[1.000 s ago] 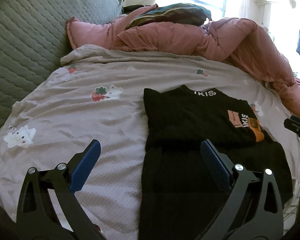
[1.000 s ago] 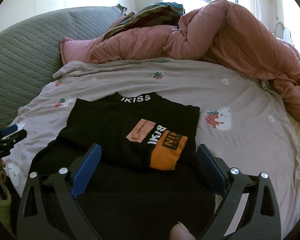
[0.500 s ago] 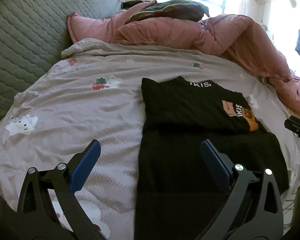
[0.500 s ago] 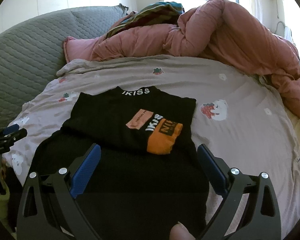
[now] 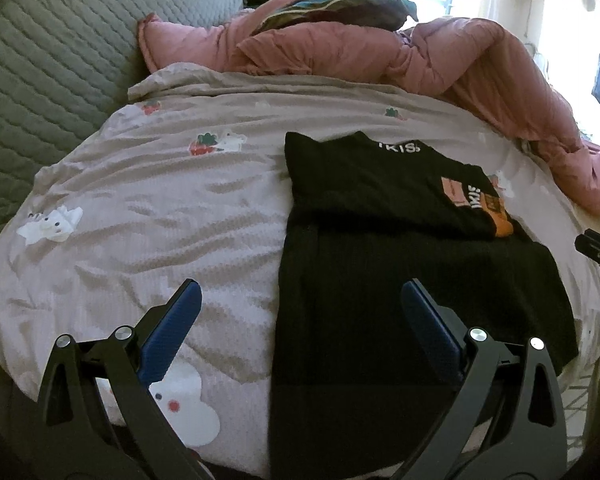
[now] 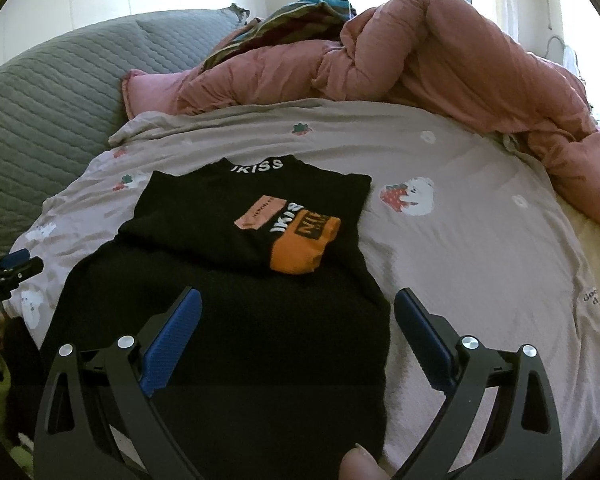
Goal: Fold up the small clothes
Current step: 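Move both open tools toward the hem of the black sweatshirt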
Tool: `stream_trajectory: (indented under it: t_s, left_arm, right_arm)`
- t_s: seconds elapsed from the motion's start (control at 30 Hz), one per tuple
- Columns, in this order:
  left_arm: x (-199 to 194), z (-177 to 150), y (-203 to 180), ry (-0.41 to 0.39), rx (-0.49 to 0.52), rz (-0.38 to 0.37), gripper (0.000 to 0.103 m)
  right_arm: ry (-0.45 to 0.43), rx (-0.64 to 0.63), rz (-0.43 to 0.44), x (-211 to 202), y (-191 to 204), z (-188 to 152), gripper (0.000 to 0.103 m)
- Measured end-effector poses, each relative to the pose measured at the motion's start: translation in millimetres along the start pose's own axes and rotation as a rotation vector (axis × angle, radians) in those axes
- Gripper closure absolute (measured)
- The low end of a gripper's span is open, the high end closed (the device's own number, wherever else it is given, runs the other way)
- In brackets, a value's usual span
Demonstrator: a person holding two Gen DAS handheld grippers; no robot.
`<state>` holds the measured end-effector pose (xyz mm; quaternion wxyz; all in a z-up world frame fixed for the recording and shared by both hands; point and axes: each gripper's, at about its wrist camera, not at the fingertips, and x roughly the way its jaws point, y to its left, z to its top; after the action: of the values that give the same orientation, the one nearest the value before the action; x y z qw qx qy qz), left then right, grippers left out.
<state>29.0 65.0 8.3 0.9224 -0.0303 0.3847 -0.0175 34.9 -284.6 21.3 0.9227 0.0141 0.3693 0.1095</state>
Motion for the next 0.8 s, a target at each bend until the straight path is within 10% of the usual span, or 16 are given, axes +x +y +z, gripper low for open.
stream_trajectory:
  t_s: [0.8]
  left_arm:
    - [3, -39, 8, 0.102, 0.001, -0.005, 0.009]
  right_arm:
    - [0.064, -0.014, 0.01, -2, -8, -31, 0.007]
